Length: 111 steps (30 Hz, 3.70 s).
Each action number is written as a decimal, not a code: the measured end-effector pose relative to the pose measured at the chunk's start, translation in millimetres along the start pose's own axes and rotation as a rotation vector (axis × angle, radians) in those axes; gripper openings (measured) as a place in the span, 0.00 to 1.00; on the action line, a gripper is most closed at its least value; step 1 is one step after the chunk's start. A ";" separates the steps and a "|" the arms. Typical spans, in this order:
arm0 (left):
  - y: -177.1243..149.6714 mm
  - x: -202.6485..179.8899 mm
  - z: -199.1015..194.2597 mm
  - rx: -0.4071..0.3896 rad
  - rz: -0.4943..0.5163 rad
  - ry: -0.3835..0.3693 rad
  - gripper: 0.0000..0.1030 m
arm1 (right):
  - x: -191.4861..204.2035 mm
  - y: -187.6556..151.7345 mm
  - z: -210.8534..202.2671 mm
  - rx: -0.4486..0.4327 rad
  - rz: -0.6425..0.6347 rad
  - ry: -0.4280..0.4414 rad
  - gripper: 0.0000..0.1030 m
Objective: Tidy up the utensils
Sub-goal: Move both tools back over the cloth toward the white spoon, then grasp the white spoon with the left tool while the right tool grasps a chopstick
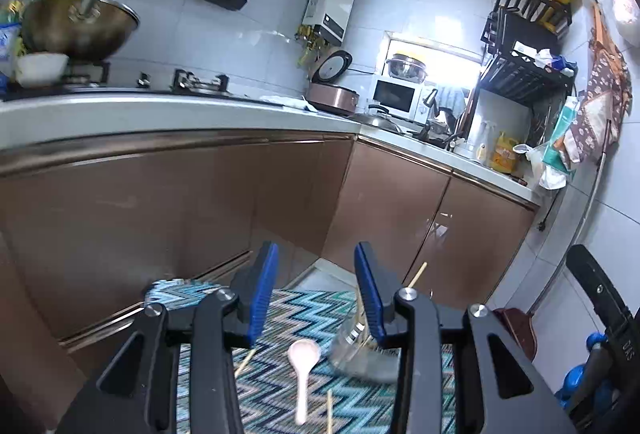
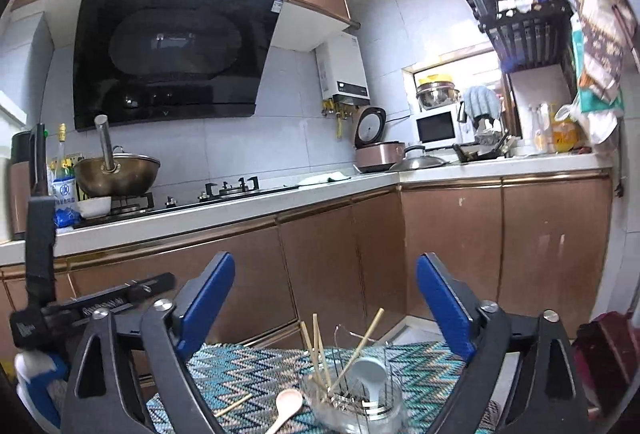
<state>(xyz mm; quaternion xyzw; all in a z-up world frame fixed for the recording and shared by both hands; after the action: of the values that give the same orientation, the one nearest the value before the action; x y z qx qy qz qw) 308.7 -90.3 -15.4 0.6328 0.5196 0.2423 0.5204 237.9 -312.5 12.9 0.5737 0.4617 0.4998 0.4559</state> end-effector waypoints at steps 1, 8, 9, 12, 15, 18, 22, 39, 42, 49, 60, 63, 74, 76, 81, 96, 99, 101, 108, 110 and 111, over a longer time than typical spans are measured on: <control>-0.6 2.9 -8.7 -0.001 0.002 0.006 0.37 | 2.2 -0.3 -7.9 -0.002 -0.005 -0.004 0.94; -9.6 27.3 -71.9 0.012 -0.011 0.042 0.37 | 27.4 -1.5 -55.7 0.006 -0.042 0.064 1.00; -12.0 29.6 -79.4 0.014 -0.007 0.048 0.37 | 30.2 -1.3 -62.1 0.001 -0.040 0.078 1.00; -17.4 33.4 -104.1 0.010 0.003 0.062 0.37 | 39.0 2.2 -79.8 -0.012 -0.033 0.111 1.00; -21.1 33.4 -130.6 -0.002 0.006 0.072 0.37 | 46.8 4.9 -97.7 -0.017 -0.026 0.141 1.00; -25.5 32.7 -159.8 -0.015 0.010 0.084 0.37 | 54.8 3.7 -115.2 -0.008 -0.021 0.163 1.00; -31.6 27.8 -193.9 -0.030 0.033 0.097 0.37 | 61.4 1.3 -130.7 0.020 -0.011 0.187 1.00; -84.4 9.4 -207.7 0.173 0.140 0.053 0.37 | 64.5 -45.8 -120.3 0.311 0.009 0.190 0.93; -97.7 9.8 -185.3 0.223 0.147 0.038 0.37 | 59.8 -62.4 -104.6 0.373 0.013 0.190 0.85; -137.4 23.5 -125.7 0.369 0.147 0.017 0.37 | 48.0 -111.7 -64.5 0.525 0.029 0.184 0.69; -197.8 46.4 -33.4 0.673 0.134 -0.034 0.37 | 45.0 -199.1 20.1 0.815 0.053 0.208 0.48; -208.5 51.6 -11.0 0.751 0.127 -0.047 0.37 | 46.8 -222.1 49.2 0.898 0.056 0.211 0.37; -232.8 56.9 34.1 0.930 0.168 -0.059 0.37 | 52.6 -270.5 141.3 1.073 0.000 0.147 0.20; -236.5 58.2 39.9 0.955 0.169 -0.051 0.37 | 51.5 -278.8 154.4 1.098 -0.028 0.123 0.20; -244.2 60.6 50.1 1.009 0.170 -0.039 0.37 | 52.9 -296.2 171.3 1.149 -0.060 0.106 0.20; -254.4 57.9 65.9 1.028 0.161 0.006 0.15 | 51.5 -292.0 174.1 1.120 -0.046 0.126 0.05; -248.7 59.5 54.4 0.998 0.148 0.010 0.15 | 48.8 -280.9 162.9 1.081 -0.008 0.157 0.05; -243.1 59.8 45.6 0.967 0.145 0.011 0.15 | 50.5 -272.1 154.5 1.051 -0.005 0.180 0.05; -224.0 64.1 15.6 0.817 0.141 0.028 0.15 | 54.8 -228.8 108.2 0.906 -0.035 0.251 0.05; -219.3 64.4 4.5 0.773 0.132 0.037 0.15 | 55.6 -215.1 92.8 0.854 -0.032 0.275 0.05; -216.5 64.9 -2.9 0.742 0.122 0.036 0.15 | 55.6 -209.2 84.3 0.830 -0.034 0.282 0.05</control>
<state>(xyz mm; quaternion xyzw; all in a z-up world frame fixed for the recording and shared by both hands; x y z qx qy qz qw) 240.7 -47.7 -226.7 0.8039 0.5423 0.0792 0.2310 310.4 -229.8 -191.8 0.6267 0.6906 0.3378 0.1276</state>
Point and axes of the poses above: each gripper's, at about its wrist camera, not at the fingertips, and z roughly the way its jaws point, x to its left, y to its top, the point moved 4 cm from there along z, roughly the way its jaws point
